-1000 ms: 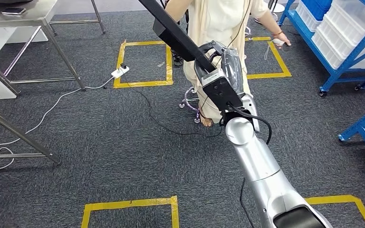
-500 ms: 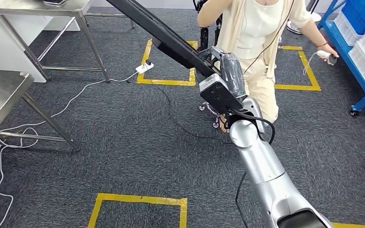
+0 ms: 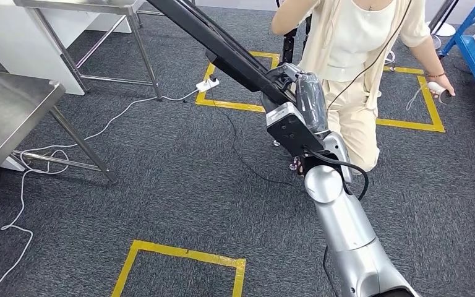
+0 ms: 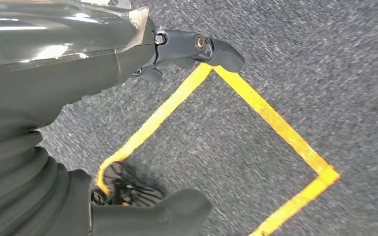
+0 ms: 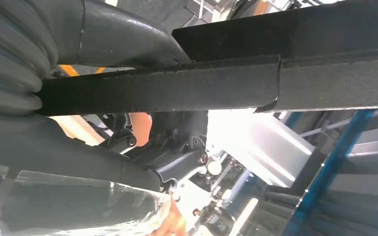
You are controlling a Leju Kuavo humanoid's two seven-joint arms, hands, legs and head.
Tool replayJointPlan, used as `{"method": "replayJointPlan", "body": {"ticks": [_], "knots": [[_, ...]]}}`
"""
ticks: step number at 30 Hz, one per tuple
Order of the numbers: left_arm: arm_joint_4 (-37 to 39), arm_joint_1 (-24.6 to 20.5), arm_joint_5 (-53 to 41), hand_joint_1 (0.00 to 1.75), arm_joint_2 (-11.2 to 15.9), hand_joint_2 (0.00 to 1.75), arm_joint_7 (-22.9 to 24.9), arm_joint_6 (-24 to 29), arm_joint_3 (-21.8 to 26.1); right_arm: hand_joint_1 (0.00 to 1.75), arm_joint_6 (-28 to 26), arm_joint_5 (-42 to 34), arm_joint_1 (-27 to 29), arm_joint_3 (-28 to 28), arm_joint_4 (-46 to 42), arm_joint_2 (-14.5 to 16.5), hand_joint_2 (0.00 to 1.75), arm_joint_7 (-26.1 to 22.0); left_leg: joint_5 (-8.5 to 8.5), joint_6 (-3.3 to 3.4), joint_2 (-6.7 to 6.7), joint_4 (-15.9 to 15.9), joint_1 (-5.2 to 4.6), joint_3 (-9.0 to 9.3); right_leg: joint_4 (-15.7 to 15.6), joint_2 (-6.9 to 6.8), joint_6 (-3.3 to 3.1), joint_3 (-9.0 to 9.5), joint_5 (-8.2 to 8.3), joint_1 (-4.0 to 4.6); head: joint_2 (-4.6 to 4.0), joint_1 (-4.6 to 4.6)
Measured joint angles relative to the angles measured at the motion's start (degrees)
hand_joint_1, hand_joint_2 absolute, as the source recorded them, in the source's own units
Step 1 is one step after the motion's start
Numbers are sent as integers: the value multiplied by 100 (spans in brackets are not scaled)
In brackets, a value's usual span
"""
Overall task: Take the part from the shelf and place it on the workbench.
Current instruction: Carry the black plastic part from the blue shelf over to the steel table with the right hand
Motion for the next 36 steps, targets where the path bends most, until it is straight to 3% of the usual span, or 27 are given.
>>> {"method": "replayJointPlan", "body": {"ticks": [2,4,6,7,9,11,12,13,15,17,19,20,22,24,25,26,27,28,30,32,33,35,36], "knots": [[4,-23,-57,0,-4,175,10,33,-9,175,-1,8,38,-43,-71,-21,175,0,85,68,114,-373,-67,193,-5,-67,33,13,-22,26,0,2],[7,-36,-72,0,-8,175,16,50,-16,175,-1,9,80,-74,-118,-40,175,1,87,128,36,-414,-108,197,-22,-140,83,32,-34,24,0,-2],[8,-38,-72,0,-11,175,18,55,-20,175,0,15,111,-91,-159,-56,175,3,138,202,-49,-505,-92,260,92,-49,128,-7,-110,13,0,7],[9,-50,-72,0,-13,175,19,55,-21,175,0,18,120,-100,-177,-67,175,3,167,235,-95,-552,-78,295,308,59,132,-99,-214,7,0,14],[11,-79,-75,0,-20,175,23,52,-25,175,-1,22,150,-115,-193,-99,175,3,191,269,-202,-584,-65,320,1043,266,111,-448,-509,-21,0,29],[13,-82,-113,0,-35,175,43,52,-27,175,-1,25,213,-122,-196,-136,175,6,190,272,-329,-581,-62,319,1607,309,142,-757,-666,-45,0,37],[13,-76,-145,0,-54,175,52,63,-27,175,-2,30,241,-124,-196,-151,175,5,189,270,-396,-577,-60,320,1603,315,189,-779,-619,-61,0,37],[14,-71,-189,0,-79,175,61,96,-27,175,-2,34,257,-125,-196,-162,175,-2,187,263,-462,-568,-55,322,1348,326,252,-675,-480,-85,0,38],[13,-67,-296,0,-147,175,81,255,-27,175,-4,39,259,-125,-196,-173,175,-32,162,221,-594,-519,-53,309,529,446,361,-298,-142,-147,0,37],[12,-57,-409,0,-215,175,132,528,-27,175,-5,22,250,-121,-193,-176,175,-69,138,149,-689,-466,-51,265,62,528,341,-72,19,-165,0,38],[11,-31,-493,0,-275,175,207,878,-22,175,-5,-13,233,-118,-186,-172,175,-100,152,79,-753,-467,-29,219,29,467,239,-62,39,-137,0,40],[11,-16,-525,0,-306,175,251,1069,-12,175,-5,-32,217,-118,-181,-163,175,-116,151,51,-745,-460,-14,204,20,432,197,-63,55,-136,0,40],[13,-4,-563,0,-366,175,339,1385,11,175,-5,-71,183,-118,-173,-126,175,-142,2,5,-538,-228,-8,89,-3,351,118,-55,76,-150,0,14],[16,-24,-570,0,-435,175,416,1514,31,175,-4,-126,155,-118,-151,-96,175,-161,-343,-29,-279,426,-5,-226,-9,255,66,-52,69,-126,0,-14],[22,-34,-576,0,-480,175,457,1525,40,175,-2,-163,145,-118,-126,-92,175,-174,-503,-41,-230,808,1,-419,-8,200,51,-54,64,-106,0,-18],[33,-37,-584,0,-532,175,490,1517,49,175,-1,-200,134,-117,-91,-91,175,-189,-583,-45,-211,1076,3,-560,-8,143,44,-54,59,-90,0,-16],[50,-35,-592,0,-592,175,518,1500,57,175,-1,-231,120,-116,-49,-91,175,-206,-559,-41,-201,1148,3,-604,-7,90,38,-54,53,-78,0,-17],[69,-32,-601,0,-650,175,538,1477,63,175,-3,-258,100,-115,-8,-91,175,-225,-437,-28,-188,995,3,-531,-7,41,34,-52,49,-69,0,-17],[105,-34,-627,0,-746,175,572,1444,68,175,-18,-293,38,-114,58,-92,175,-243,-94,21,-37,233,-16,-133,-7,-46,35,-40,37,-47,0,-17],[132,-46,-658,0,-826,175,608,1442,67,175,-43,-314,-26,-114,103,-112,175,-247,71,80,113,-307,-62,155,-8,-118,64,-29,17,-10,0,-13],[144,-49,-670,0,-862,175,620,1452,67,175,-62,-328,-44,-114,122,-131,175,-251,67,108,128,-377,-88,186,-12,-156,88,-20,6,-1,0,-9],[161,-43,-688,0,-920,175,629,1481,68,175,-103,-375,-53,-115,155,-174,175,-262,90,177,21,-414,-97,200,-15,-218,149,-4,-18,1,0,-9],[167,-40,-701,0,-951,175,627,1495,68,175,-125,-403,-54,-115,170,-202,175,-275,111,214,-28,-454,-91,225,29,-166,177,-14,-48,-8,0,0]]}}
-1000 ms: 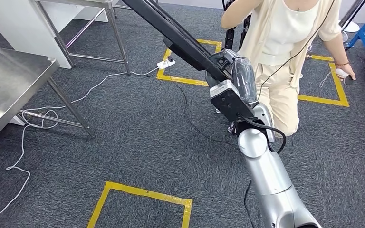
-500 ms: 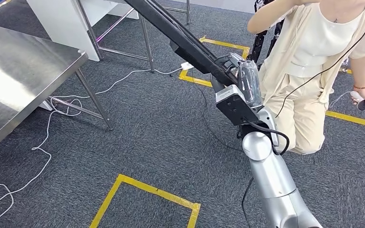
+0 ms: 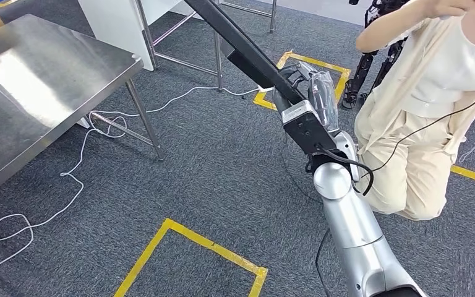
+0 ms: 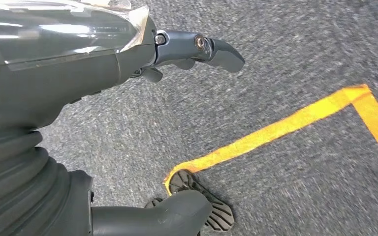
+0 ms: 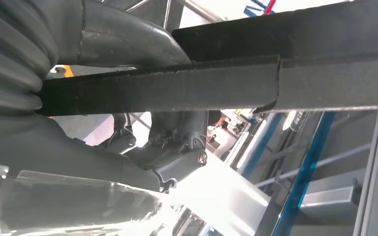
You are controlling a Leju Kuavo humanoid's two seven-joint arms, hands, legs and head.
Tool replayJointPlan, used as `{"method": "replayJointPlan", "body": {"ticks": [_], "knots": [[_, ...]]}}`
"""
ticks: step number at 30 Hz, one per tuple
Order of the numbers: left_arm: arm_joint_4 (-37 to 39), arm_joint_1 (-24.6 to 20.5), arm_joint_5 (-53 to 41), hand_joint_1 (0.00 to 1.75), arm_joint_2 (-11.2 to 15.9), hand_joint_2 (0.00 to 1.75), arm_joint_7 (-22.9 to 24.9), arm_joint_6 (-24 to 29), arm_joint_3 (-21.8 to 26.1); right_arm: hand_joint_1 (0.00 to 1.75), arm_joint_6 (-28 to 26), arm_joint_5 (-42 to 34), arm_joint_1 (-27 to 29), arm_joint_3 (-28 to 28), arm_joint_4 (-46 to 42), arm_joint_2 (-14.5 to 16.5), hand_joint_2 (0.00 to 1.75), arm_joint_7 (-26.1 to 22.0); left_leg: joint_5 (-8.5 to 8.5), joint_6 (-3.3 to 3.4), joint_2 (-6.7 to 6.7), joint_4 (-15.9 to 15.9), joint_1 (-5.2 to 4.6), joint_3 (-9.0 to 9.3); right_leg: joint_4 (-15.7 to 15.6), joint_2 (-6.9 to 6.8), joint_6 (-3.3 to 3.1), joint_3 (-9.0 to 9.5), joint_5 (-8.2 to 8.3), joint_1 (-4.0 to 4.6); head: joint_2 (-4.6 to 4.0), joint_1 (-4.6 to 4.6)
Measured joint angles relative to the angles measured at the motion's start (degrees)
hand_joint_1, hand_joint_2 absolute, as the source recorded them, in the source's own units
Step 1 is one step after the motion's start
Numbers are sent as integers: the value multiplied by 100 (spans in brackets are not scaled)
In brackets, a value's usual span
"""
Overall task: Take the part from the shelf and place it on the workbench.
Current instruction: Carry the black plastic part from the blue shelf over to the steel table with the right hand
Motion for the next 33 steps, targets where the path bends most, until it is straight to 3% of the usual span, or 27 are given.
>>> {"method": "replayJointPlan", "body": {"ticks": [1,3,5,6,7,9,10,12,14,15,17,19,21,22,23,25,27,30,32,33], "knots": [[2,-4,-10,0,-23,175,-4,8,-1,175,-17,-24,-3,-1,12,-29,175,-15,27,40,-49,-39,11,27,135,106,13,-57,-71,-5,0,2],[5,-29,-21,0,-65,175,-28,14,-1,175,-49,-65,-3,-1,40,-102,175,-54,55,87,-152,-77,19,55,761,367,-12,-349,-351,-30,0,21],[5,-43,-21,0,-88,175,-59,14,1,175,-79,-94,2,3,88,-160,175,-73,59,101,-283,-74,20,53,1502,462,-19,-730,-612,-43,0,34],[7,-38,-19,0,-99,175,-72,14,3,175,-91,-102,3,6,115,-181,175,-73,58,100,-352,-72,21,56,1648,474,13,-820,-626,-50,0,35],[8,-33,-10,0,-111,175,-84,14,11,175,-101,-109,0,8,141,-198,175,-73,56,97,-424,-68,23,61,1555,482,66,-794,-540,-63,0,36],[9,-29,14,0,-133,175,-109,15,42,175,-110,-127,-31,16,184,-219,175,-75,42,72,-565,-45,29,70,785,577,192,-455,-184,-122,0,38],[9,-32,26,0,-140,175,-117,19,59,175,-112,-139,-58,22,205,-224,175,-80,26,46,-628,-17,20,59,391,647,219,-266,-31,-146,0,40],[10,-31,39,0,-154,175,-123,44,84,175,-114,-168,-113,41,252,-221,175,-100,11,-18,-723,17,12,18,-1,725,182,-79,103,-163,0,28],[14,-18,58,0,-177,175,-135,74,111,175,-113,-197,-171,61,329,-209,175,-141,22,-72,-787,15,29,-13,-13,643,94,-72,119,-146,0,19],[19,-10,69,0,-195,175,-146,85,126,175,-113,-207,-207,72,374,-197,175,-166,6,-99,-743,39,36,-31,-22,606,60,-66,130,-150,0,19],[27,-16,84,0,-221,175,-178,115,169,175,-117,-213,-289,109,459,-151,175,-222,-179,-151,-493,346,34,-178,-41,527,-5,-53,139,-170,0,-7],[33,-47,85,0,-238,175,-200,134,204,175,-124,-214,-341,146,532,-120,175,-262,-517,-192,-240,1049,37,-530,-43,435,-56,-45,123,-147,0,-31],[36,-57,84,0,-256,175,-207,139,221,175,-125,-213,-353,166,600,-118,175,-273,-690,-208,-177,1619,45,-850,-42,323,-88,-42,107,-123,0,-30],[37,-52,84,0,-263,175,-207,143,225,175,-126,-212,-353,173,626,-115,175,-274,-622,-207,-166,1621,47,-872,-42,269,-97,-38,99,-115,0,-32],[38,-48,84,0,-267,175,-208,151,227,175,-126,-212,-355,180,648,-110,175,-274,-460,-196,-145,1400,47,-775,-41,217,-101,-29,89,-110,0,-32],[38,-49,83,0,-268,175,-215,174,231,175,-127,-212,-370,188,671,-91,175,-276,-87,-154,38,610,28,-370,-40,130,-96,1,64,-92,0,-34],[38,-68,72,0,-269,175,-234,202,232,175,-128,-209,-404,190,685,-75,175,-281,47,-96,176,129,-20,-120,-42,57,-63,21,36,-50,0,-25],[38,-81,48,0,-270,175,-286,245,236,175,-130,-185,-445,198,714,-47,175,-286,46,-11,45,35,-47,-80,-54,-53,14,52,-10,-12,0,-11],[38,-90,43,0,-274,175,-313,263,237,175,-131,-155,-470,205,728,-31,175,-287,86,64,-59,-38,-23,-22,176,116,43,-27,-143,-17,0,-5],[38,-103,41,0,-275,175,-319,268,237,175,-132,-140,-480,210,735,-29,175,-289,102,96,-110,-63,-7,1,465,255,34,-168,-269,-28,0,3]]}}
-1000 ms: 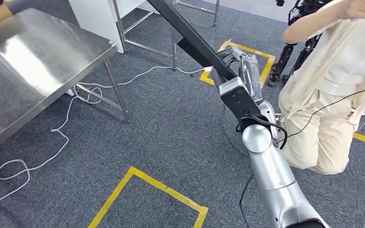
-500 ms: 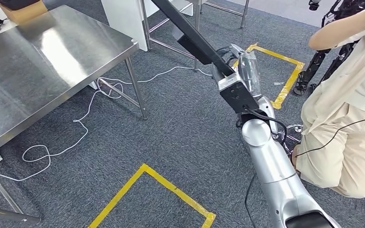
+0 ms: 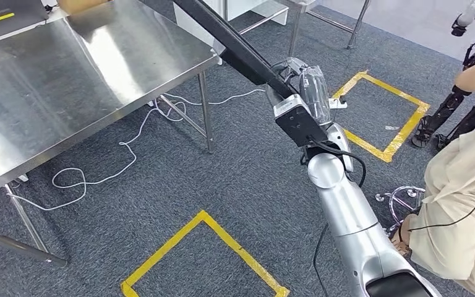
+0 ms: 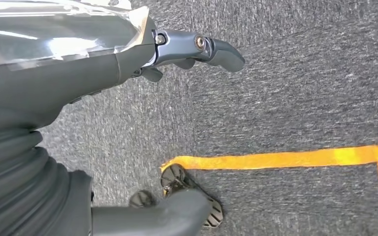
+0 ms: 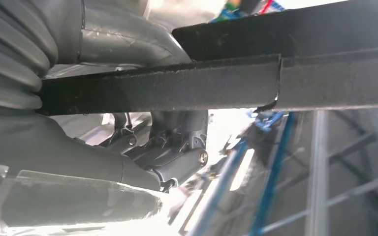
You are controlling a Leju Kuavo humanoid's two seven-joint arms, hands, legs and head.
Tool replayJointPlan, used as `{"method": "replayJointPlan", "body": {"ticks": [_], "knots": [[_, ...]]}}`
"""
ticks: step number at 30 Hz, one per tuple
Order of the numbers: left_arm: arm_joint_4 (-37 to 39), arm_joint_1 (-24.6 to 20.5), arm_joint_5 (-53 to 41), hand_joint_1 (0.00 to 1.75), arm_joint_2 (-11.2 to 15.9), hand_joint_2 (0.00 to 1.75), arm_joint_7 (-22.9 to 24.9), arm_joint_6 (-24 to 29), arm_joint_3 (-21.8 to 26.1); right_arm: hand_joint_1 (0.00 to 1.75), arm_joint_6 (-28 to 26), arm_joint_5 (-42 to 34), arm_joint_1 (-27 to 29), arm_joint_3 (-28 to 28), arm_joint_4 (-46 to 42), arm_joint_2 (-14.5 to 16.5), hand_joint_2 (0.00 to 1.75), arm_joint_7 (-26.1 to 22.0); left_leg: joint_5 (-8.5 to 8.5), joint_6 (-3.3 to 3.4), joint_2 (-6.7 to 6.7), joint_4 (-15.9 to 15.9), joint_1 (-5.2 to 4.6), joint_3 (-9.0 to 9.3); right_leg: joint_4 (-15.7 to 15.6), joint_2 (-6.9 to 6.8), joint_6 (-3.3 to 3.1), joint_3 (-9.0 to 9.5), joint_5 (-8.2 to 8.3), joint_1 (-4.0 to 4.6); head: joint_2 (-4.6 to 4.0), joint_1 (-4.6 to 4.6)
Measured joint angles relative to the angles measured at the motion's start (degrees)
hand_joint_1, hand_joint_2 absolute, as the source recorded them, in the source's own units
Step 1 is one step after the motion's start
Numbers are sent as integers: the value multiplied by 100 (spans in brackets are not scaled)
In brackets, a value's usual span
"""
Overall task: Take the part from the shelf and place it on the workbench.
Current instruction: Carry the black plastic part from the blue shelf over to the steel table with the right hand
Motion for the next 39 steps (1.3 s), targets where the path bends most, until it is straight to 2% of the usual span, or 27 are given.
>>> {"method": "replayJointPlan", "body": {"ticks": [1,2,3,4,5,7,8,9,10,12,14,16,18,19,20,21,23,25,28,31,33,39], "knots": [[0,-15,-1,0,-2,175,-3,4,0,175,-1,14,-3,6,11,-1,175,-1,3,21,-57,-6,-4,4,388,123,-19,-186,-145,-14,0,5],[0,-24,-1,0,-3,175,-4,4,0,175,-1,25,7,11,26,-2,175,1,2,33,-124,-5,-3,4,787,183,-26,-401,-274,-23,0,10],[0,-27,-1,0,-4,175,-4,4,1,175,0,34,24,18,44,-4,175,3,0,38,-198,-3,-2,4,1064,207,-10,-564,-339,-31,0,15],[0,-25,-1,0,-6,175,-2,4,1,175,0,42,40,22,61,-8,175,5,-1,39,-270,0,-2,6,1159,219,24,-643,-327,-38,0,16],[0,-21,-1,0,-7,175,3,9,2,175,2,45,49,26,75,-11,175,6,-2,37,-345,4,-1,9,1000,231,76,-598,-214,-47,0,17],[0,-19,-1,0,-15,175,20,24,3,175,14,52,33,34,97,-12,175,3,-14,15,-477,29,-3,4,197,355,177,-266,151,-87,0,21],[0,-19,0,0,-19,175,28,32,4,175,23,54,15,40,112,-6,175,-2,-26,-8,-537,52,-9,-11,-172,420,187,-102,304,-105,0,19],[0,-19,1,0,-21,175,33,36,5,175,32,57,-1,50,128,3,175,-7,-35,-39,-583,72,-14,-30,-396,470,168,-3,388,-117,0,16],[1,-15,2,0,-24,175,34,38,8,175,40,62,-14,58,149,11,175,-10,-38,-74,-623,83,-12,-51,-471,483,124,31,413,-110,0,15],[2,1,5,0,-32,175,31,50,15,175,55,69,-44,72,194,33,175,-17,-37,-143,-666,93,18,-79,-487,397,22,46,433,-99,0,17],[4,12,7,0,-44,175,21,79,33,175,78,69,-93,81,240,65,175,-32,-154,-205,-473,270,29,-162,-516,313,-71,72,450,-118,0,-4],[7,-1,8,0,-51,175,14,103,58,175,103,67,-127,87,281,87,175,-54,-464,-261,-185,842,34,-429,-528,223,-137,98,441,-120,0,-35],[9,-9,14,0,-63,175,13,116,84,175,128,65,-131,88,337,91,175,-66,-729,-305,-81,1532,59,-791,-527,118,-165,106,426,-105,0,-40],[10,-8,19,0,-71,175,12,125,95,175,137,64,-131,89,369,93,175,-71,-740,-318,-65,1682,71,-885,-526,75,-171,108,419,-100,0,-40],[11,-5,23,0,-78,175,9,133,102,175,142,58,-130,91,396,97,175,-88,-634,-322,-56,1579,80,-848,-526,42,-170,113,412,-99,0,-40],[11,-3,27,0,-81,175,5,142,107,175,141,48,-131,92,414,100,175,-119,-458,-318,-43,1272,87,-696,-525,14,-162,122,402,-98,0,-40],[11,-7,28,0,-83,175,-5,151,121,175,138,8,-144,93,427,102,175,-223,-146,-275,19,471,77,-267,-525,-30,-127,144,378,-78,0,-37],[11,-11,29,0,-89,175,-15,157,138,175,136,-30,-167,95,433,105,175,-295,-59,-234,50,99,48,-58,-521,-56,-96,152,349,-28,0,-32],[11,-10,41,0,-103,175,-38,165,149,175,136,-65,-181,96,454,99,175,-304,-44,-243,22,83,-3,-44,-516,-61,-70,158,332,23,0,-13],[11,-10,51,0,-107,175,-61,165,150,175,135,-52,-184,96,495,87,175,-302,-53,-196,11,86,-57,-47,-537,-68,-33,170,349,9,0,-10],[11,-11,73,0,-108,175,-83,159,157,175,127,-19,-188,95,531,78,175,-298,-57,-163,12,86,-67,-47,-558,-68,-17,179,358,7,0,-9],[11,-11,117,0,-135,175,-175,145,225,175,46,109,-214,78,639,-24,175,-250,-56,-121,13,86,-72,-47,-597,-69,15,196,379,-1,0,-8]]}}
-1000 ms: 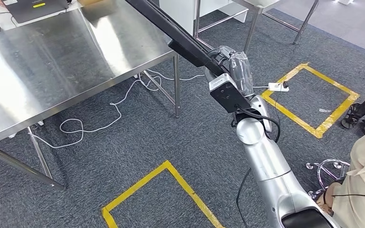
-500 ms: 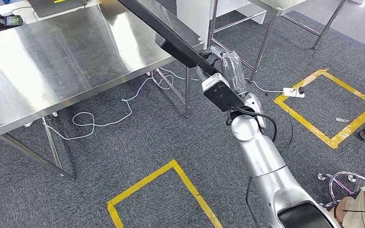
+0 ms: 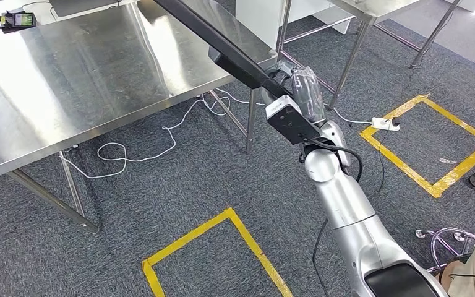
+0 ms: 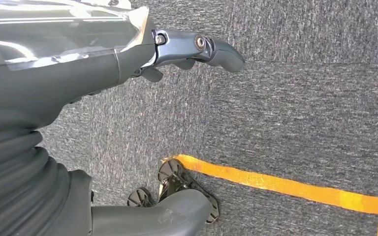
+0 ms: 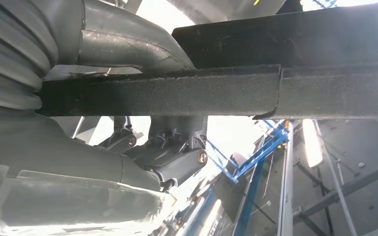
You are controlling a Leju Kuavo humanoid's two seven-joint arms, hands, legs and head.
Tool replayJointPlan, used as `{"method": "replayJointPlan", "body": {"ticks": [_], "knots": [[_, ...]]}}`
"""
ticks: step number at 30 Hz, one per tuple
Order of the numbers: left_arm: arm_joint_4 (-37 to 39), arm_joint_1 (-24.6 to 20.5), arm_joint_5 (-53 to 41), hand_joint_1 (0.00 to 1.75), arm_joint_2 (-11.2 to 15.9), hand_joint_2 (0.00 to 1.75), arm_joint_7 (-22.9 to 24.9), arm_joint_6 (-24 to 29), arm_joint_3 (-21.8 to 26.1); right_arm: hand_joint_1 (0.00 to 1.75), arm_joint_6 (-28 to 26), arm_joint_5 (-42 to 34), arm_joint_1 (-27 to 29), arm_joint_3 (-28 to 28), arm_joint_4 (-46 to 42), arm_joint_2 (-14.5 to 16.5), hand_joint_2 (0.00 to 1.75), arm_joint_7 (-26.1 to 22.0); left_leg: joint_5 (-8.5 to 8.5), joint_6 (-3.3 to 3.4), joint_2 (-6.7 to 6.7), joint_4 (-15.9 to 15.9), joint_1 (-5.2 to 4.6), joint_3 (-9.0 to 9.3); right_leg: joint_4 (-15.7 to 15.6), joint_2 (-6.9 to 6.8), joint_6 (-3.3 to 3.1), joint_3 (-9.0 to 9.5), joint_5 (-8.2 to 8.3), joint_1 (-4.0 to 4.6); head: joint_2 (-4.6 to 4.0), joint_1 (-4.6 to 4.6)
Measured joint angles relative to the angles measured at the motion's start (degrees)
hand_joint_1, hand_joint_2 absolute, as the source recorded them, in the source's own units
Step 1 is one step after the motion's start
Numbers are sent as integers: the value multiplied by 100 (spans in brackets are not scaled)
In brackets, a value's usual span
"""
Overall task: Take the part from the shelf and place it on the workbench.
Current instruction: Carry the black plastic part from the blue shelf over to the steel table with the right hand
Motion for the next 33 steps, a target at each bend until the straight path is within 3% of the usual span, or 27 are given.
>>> {"method": "replayJointPlan", "body": {"ticks": [17,33], "knots": [[0,3,-45,0,-5,175,-226,-151,65,175,-131,-188,437,-395,-17,-735,175,236,1,13,3,3,2,5,-7,-3,16,-8,10,-28,0,-2],[1,4,-595,0,109,175,-116,-273,-33,175,-120,-418,1317,-691,-933,-1600,175,291,-1,13,1,1,4,2,-7,-2,17,-6,8,-25,0,-2]]}}
